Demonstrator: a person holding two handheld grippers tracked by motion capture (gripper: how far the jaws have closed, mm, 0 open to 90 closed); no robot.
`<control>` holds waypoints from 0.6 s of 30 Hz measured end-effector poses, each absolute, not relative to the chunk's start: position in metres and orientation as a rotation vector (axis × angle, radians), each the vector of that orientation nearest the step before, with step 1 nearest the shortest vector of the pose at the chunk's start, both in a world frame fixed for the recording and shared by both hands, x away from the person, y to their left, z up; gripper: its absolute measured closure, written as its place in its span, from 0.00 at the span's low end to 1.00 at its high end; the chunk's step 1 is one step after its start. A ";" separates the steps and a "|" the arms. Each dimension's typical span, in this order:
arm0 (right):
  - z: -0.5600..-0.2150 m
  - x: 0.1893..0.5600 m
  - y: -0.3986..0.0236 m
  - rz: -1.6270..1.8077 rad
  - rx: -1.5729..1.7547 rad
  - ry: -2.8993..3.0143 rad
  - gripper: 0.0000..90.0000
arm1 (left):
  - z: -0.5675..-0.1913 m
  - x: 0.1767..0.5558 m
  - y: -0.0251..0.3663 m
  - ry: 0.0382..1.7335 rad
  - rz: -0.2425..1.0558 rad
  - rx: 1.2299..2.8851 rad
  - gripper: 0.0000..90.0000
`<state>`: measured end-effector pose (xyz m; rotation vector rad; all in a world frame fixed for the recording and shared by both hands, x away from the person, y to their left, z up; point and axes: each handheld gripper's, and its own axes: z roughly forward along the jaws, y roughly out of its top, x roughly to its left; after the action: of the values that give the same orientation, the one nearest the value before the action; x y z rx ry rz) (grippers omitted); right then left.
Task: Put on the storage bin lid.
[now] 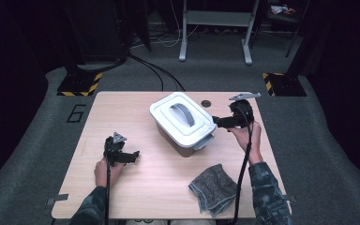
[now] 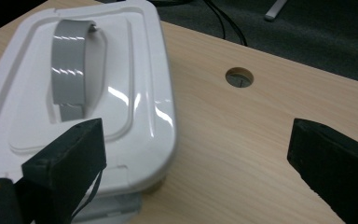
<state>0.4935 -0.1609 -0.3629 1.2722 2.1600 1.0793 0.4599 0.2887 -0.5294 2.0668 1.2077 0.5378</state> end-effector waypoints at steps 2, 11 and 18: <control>-0.367 0.491 -0.169 1.075 1.271 2.151 0.04 | -0.529 0.460 0.289 1.208 0.539 2.067 0.06; -0.395 0.479 -0.200 1.020 1.350 2.101 0.03 | -0.529 0.460 0.289 1.208 0.538 2.067 0.06; -0.425 0.473 -0.216 0.975 1.423 2.087 0.03 | -0.529 0.460 0.289 1.209 0.539 2.066 0.06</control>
<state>0.4734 -0.2164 -0.4251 1.4228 2.0874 0.9746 0.4599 0.2887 -0.5294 2.0656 1.2092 0.5387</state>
